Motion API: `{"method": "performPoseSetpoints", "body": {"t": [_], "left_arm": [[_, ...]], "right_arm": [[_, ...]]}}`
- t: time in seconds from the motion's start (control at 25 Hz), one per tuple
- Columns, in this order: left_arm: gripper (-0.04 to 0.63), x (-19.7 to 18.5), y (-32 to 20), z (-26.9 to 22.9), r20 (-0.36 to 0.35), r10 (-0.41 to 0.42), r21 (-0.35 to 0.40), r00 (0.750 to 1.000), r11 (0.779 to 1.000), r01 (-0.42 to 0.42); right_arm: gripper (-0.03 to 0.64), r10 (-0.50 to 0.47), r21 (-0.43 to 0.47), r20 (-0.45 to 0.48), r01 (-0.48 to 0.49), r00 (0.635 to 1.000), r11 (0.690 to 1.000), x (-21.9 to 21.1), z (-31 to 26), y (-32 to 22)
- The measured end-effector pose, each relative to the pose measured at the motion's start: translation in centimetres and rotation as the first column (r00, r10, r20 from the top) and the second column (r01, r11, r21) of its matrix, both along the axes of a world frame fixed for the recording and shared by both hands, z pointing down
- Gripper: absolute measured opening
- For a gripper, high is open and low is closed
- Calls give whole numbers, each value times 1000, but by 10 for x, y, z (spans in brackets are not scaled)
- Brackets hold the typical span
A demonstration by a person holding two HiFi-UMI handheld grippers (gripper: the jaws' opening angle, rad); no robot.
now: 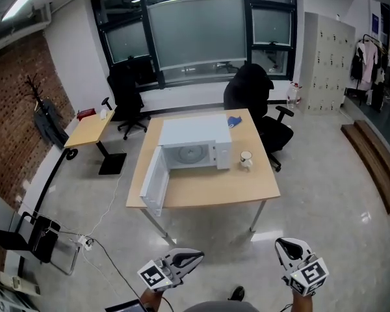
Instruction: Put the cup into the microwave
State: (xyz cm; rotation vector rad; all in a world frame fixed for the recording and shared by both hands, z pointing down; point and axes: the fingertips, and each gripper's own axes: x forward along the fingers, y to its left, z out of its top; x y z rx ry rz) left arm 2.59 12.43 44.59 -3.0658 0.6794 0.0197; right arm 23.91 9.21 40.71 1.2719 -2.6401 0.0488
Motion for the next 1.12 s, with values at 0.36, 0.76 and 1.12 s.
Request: {"method": "performPoseSetpoints", "body": {"t": [0.36,0.76,1.12], "left_arm": [[23,74,-107,-24,81,-2,132,997,991,-9],[23,65,-186,-48,204,-80,406,976,914,-10],[23,33,-242,-51,202,-52,431,978,902,-41]], "right_arm": [[20,-162,171,-62,170,985,971,29,-13,-102],[20,-210,259,-116,234,971,937,9,-19,-180],[20,-138,244,-127,166,982,955,-24,-19,-225]]}}
